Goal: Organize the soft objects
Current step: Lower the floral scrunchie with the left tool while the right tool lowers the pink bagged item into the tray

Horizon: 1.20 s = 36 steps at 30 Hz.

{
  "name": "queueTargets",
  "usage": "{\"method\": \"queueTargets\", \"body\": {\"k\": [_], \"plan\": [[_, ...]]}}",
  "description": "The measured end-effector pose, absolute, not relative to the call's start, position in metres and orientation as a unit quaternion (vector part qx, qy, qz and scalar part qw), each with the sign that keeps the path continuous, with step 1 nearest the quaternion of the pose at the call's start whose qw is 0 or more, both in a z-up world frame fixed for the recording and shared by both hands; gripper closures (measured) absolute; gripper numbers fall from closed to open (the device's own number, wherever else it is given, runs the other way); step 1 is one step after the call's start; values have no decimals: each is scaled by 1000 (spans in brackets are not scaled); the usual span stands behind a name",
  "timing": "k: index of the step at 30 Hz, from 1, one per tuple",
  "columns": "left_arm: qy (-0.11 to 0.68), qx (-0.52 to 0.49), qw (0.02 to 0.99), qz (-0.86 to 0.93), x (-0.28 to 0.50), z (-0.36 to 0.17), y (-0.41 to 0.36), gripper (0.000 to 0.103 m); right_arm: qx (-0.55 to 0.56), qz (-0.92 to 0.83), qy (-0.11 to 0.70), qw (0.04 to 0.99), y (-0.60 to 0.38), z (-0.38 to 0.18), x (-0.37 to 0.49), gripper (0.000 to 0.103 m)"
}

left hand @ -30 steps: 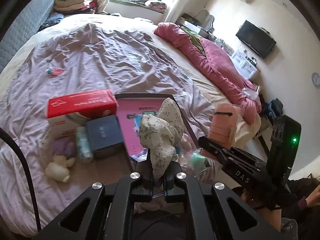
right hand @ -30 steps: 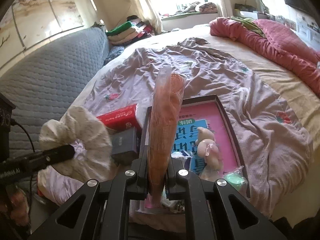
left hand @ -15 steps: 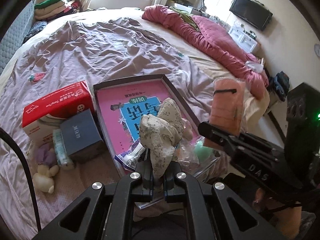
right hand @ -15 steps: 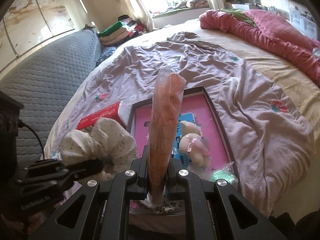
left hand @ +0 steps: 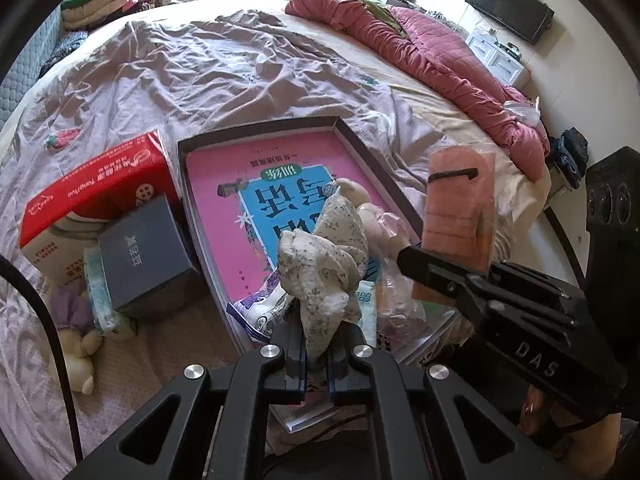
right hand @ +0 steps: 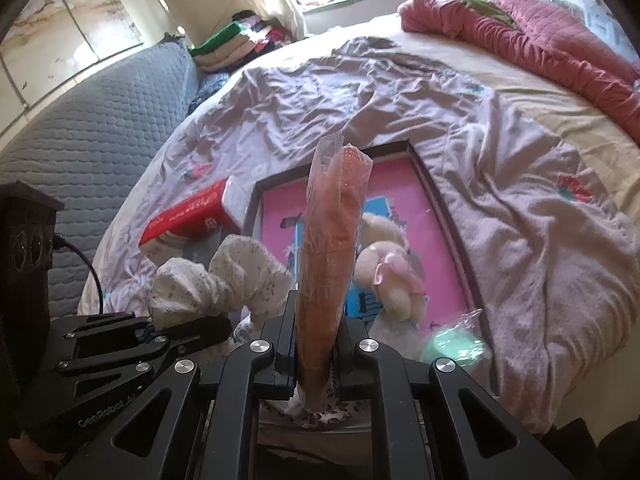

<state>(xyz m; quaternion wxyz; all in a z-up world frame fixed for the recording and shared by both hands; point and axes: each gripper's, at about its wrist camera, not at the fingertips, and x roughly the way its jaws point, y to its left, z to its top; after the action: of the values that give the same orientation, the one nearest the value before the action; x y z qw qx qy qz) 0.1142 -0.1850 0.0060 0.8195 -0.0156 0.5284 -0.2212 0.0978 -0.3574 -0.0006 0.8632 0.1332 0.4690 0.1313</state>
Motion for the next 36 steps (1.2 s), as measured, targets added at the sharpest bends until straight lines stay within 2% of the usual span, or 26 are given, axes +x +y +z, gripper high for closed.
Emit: {"method": "queueTargets", "body": {"k": [36], "plan": [[540,-37,811,-224,140,-13,-183,96,93,122,512,845,-340,-30,116,87]]}}
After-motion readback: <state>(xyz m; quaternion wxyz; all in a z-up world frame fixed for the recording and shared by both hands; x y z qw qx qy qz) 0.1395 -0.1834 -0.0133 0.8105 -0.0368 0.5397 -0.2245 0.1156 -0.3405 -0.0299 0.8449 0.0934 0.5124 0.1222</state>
